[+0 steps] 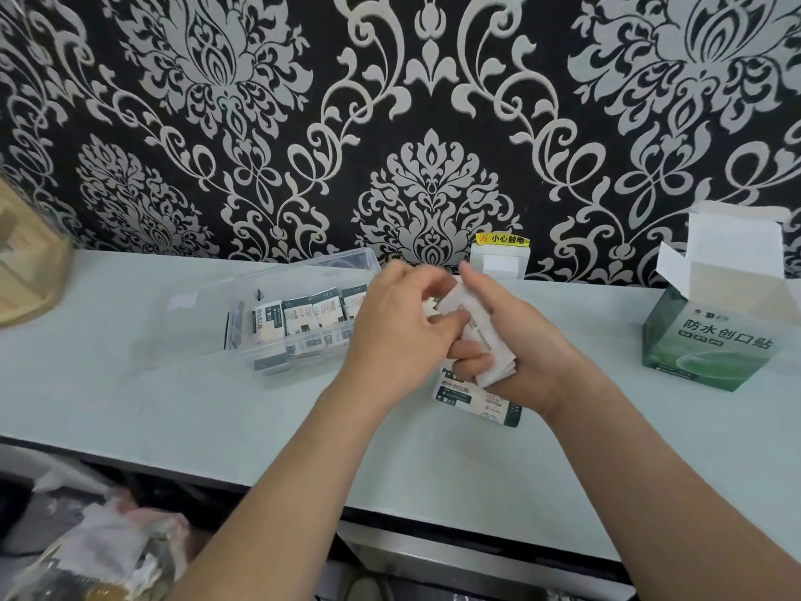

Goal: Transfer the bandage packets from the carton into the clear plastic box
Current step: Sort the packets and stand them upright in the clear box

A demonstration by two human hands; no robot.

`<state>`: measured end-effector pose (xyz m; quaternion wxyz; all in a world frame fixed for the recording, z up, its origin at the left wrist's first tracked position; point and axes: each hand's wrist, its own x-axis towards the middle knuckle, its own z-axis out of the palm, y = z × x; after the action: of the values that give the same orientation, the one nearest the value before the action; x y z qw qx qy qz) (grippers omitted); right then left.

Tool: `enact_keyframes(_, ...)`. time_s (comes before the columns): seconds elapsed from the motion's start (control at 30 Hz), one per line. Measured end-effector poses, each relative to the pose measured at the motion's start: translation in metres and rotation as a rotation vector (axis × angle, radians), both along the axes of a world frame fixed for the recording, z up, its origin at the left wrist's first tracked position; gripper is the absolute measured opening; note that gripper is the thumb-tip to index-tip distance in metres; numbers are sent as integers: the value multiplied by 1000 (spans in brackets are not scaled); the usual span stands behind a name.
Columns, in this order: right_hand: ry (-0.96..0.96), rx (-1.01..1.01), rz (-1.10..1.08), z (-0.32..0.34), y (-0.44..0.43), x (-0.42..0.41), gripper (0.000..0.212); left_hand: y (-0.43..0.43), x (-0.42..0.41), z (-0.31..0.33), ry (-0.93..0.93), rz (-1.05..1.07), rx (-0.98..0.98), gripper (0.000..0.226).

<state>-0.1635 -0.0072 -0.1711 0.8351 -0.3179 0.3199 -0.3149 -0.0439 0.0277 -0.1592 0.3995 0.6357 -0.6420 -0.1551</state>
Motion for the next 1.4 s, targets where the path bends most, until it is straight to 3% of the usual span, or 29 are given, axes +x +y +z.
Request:
enact_keyframes(0.07,-1,-9,-46,-1,-3,-1,18,1,6,0,105,-109,-16,51)
enact_keyframes(0.13,61,-51,-74,-2,-4,-2,16,8,5,4,244,-311,124,81)
enact_keyframes(0.17,93,-70,-77,-2,-4,-1,13,12,2,4,225,-376,191,96)
enact_keyframes(0.23,145,-89,-89,-1,-1,2,12,15,-5,-2,-16,-420,213,115)
enact_keyframes(0.3,194,-166,-82,0,1,2,14,15,-6,-6,-185,-397,130,110)
enact_keyframes(0.47,300,-324,35,6,5,-6,39,10,4,-8,-226,-292,52,83)
enact_keyframes(0.6,438,-416,39,8,5,-6,29,10,3,-4,-318,-254,69,83)
enact_keyframes(0.67,446,-467,79,11,2,-12,29,11,7,2,-251,-273,65,72)
enact_keyframes(0.8,307,-413,250,19,0,-26,36,12,18,8,17,-349,58,28)
enact_keyframes(0.93,227,-378,388,22,6,-22,37,10,28,10,189,-306,94,28)
enact_keyframes(1.0,299,-479,310,22,10,-15,30,8,32,10,172,-200,16,32)
enact_keyframes(1.13,694,-904,32,18,16,0,23,2,43,5,115,-29,-115,23)
enact_keyframes(1.3,917,-1201,-164,19,20,9,37,5,46,11,363,-75,-133,31)
enact_keyframes(1.4,899,-1258,-233,19,22,15,35,6,48,15,501,-111,-148,31)
